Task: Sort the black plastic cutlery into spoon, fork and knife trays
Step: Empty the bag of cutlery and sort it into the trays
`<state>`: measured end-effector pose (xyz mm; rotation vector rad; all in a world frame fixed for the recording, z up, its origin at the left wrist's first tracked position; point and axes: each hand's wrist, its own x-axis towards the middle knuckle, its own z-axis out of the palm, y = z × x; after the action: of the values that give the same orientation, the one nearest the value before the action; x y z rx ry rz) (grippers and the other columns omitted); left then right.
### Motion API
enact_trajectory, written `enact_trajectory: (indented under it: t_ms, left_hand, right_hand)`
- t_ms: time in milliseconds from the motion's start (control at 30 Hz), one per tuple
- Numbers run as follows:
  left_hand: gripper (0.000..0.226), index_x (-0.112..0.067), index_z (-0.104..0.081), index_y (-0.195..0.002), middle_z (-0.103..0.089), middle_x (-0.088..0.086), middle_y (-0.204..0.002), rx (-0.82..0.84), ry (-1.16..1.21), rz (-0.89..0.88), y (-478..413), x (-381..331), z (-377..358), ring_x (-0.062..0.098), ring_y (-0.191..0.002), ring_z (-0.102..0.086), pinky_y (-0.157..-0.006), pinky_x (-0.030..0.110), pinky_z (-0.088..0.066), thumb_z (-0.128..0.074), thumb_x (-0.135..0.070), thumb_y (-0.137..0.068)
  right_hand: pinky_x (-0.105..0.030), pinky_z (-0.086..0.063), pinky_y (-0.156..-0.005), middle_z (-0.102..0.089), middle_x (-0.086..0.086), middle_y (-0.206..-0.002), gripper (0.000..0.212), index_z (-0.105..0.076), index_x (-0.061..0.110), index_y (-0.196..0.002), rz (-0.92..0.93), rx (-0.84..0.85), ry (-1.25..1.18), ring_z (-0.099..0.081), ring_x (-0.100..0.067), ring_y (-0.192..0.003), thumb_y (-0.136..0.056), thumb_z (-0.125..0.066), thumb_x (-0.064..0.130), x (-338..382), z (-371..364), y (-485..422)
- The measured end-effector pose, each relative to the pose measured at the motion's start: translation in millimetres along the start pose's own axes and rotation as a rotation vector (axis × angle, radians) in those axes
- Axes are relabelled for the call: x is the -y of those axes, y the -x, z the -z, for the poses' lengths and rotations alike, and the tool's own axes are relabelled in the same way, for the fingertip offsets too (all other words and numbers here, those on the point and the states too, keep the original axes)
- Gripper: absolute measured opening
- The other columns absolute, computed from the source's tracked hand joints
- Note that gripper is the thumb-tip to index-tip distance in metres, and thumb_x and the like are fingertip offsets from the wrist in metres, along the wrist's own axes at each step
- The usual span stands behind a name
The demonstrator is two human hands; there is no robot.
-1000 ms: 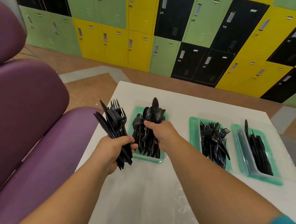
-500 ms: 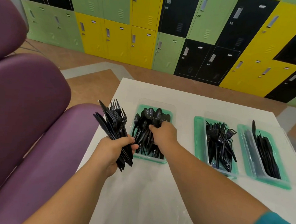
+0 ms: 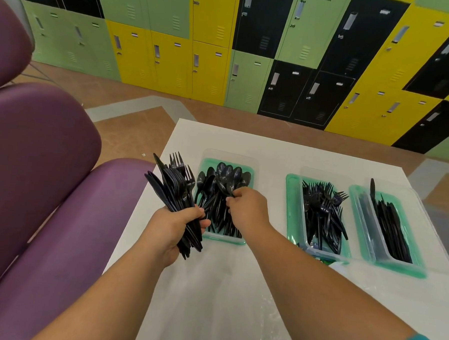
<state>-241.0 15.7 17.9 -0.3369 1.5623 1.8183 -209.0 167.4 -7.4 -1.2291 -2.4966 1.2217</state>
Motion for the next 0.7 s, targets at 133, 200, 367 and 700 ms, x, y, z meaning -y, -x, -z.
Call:
enact_trajectory:
  t_ms: [133, 200, 367, 700]
  left_hand:
    - [0.006, 0.0, -0.065, -0.081, -0.068, 0.013, -0.072, 0.031, -0.003, 0.01, 5, -1, -3, 0.02, -0.061, -0.07, -0.073, 0.034, -0.057, -0.063, -0.001, -0.087]
    - [0.006, -0.001, -0.065, -0.083, -0.07, 0.011, -0.069, 0.058, -0.006, 0.018, 7, -1, -2, 0.019, -0.06, -0.07, -0.07, 0.032, -0.058, -0.061, -0.001, -0.087]
    - [0.01, 0.004, -0.064, -0.094, -0.072, 0.012, -0.072, 0.125, 0.002, 0.021, 12, -1, -5, 0.019, -0.06, -0.07, -0.062, 0.029, -0.06, -0.058, -0.002, -0.089]
    - [0.02, -0.004, -0.068, -0.105, -0.07, 0.02, -0.083, 0.363, -0.051, 0.014, 41, 2, -18, 0.028, -0.074, -0.067, -0.081, 0.042, -0.055, -0.054, -0.002, -0.091]
  right_hand:
    - [-0.028, -0.049, -0.085, -0.064, -0.005, -0.113, 0.032, -0.056, 0.009, -0.126, 0.009, -0.021, -0.079, -0.061, -0.02, -0.095, -0.097, -0.048, 0.019, 2, 5, 0]
    - [-0.026, -0.044, -0.084, -0.061, -0.005, -0.118, 0.034, -0.055, 0.012, -0.128, 0.058, -0.02, -0.058, -0.056, -0.017, -0.097, -0.097, -0.049, 0.024, 5, 10, 5]
    - [-0.029, -0.046, -0.083, -0.067, 0.002, -0.095, 0.032, -0.069, 0.017, -0.095, 0.151, 0.079, -0.258, -0.059, -0.014, -0.088, -0.093, -0.052, 0.043, 16, 21, 28]
    - [-0.032, -0.051, -0.065, -0.07, -0.016, -0.096, 0.031, -0.067, 0.008, -0.093, -0.072, 0.435, -0.66, -0.067, -0.029, -0.083, -0.09, -0.059, 0.038, 7, 30, 62]
